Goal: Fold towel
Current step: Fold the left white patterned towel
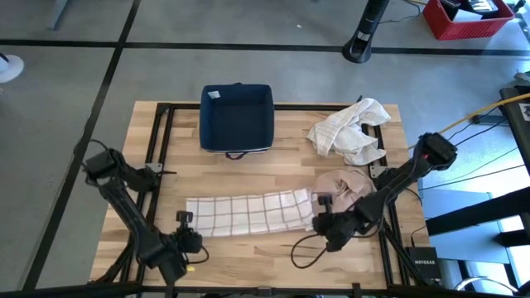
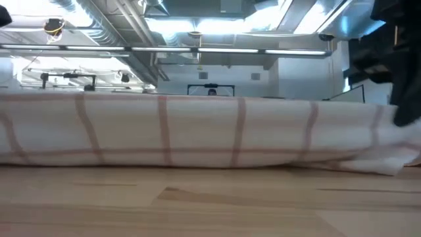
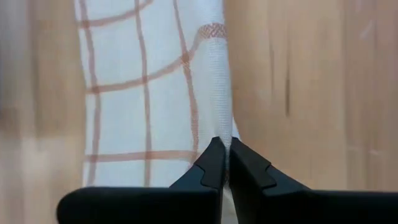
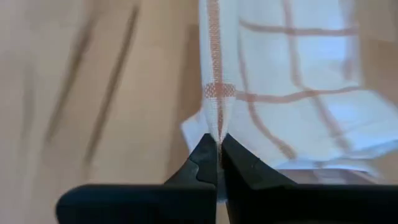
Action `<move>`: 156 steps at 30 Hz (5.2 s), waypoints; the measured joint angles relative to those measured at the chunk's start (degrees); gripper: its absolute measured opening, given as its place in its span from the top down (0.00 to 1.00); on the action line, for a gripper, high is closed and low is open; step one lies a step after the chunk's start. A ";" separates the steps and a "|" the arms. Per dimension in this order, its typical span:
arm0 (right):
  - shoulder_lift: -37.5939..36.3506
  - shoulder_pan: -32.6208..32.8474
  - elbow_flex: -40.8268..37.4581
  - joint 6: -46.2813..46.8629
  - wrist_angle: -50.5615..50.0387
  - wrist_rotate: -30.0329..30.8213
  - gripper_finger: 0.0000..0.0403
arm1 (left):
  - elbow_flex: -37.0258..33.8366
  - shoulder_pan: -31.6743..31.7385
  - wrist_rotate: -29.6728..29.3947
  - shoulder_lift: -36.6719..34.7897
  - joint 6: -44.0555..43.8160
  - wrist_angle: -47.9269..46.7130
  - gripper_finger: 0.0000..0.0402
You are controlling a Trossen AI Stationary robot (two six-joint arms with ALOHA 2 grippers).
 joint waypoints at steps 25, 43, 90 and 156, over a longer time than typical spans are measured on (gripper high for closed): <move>2.11 -2.75 9.29 4.00 -13.52 1.92 0.49 | 6.43 2.68 -5.65 -0.54 -6.49 -2.84 0.68; 8.24 -1.48 5.08 12.97 -0.29 -7.69 0.49 | -0.04 17.38 -8.01 0.89 20.97 34.74 0.68; 11.20 5.57 5.03 35.60 6.78 7.88 0.49 | 25.81 29.70 -5.43 32.93 42.65 50.74 0.69; 18.58 3.41 18.35 21.70 -27.76 18.41 0.65 | 27.44 27.30 23.88 23.81 36.48 40.96 0.55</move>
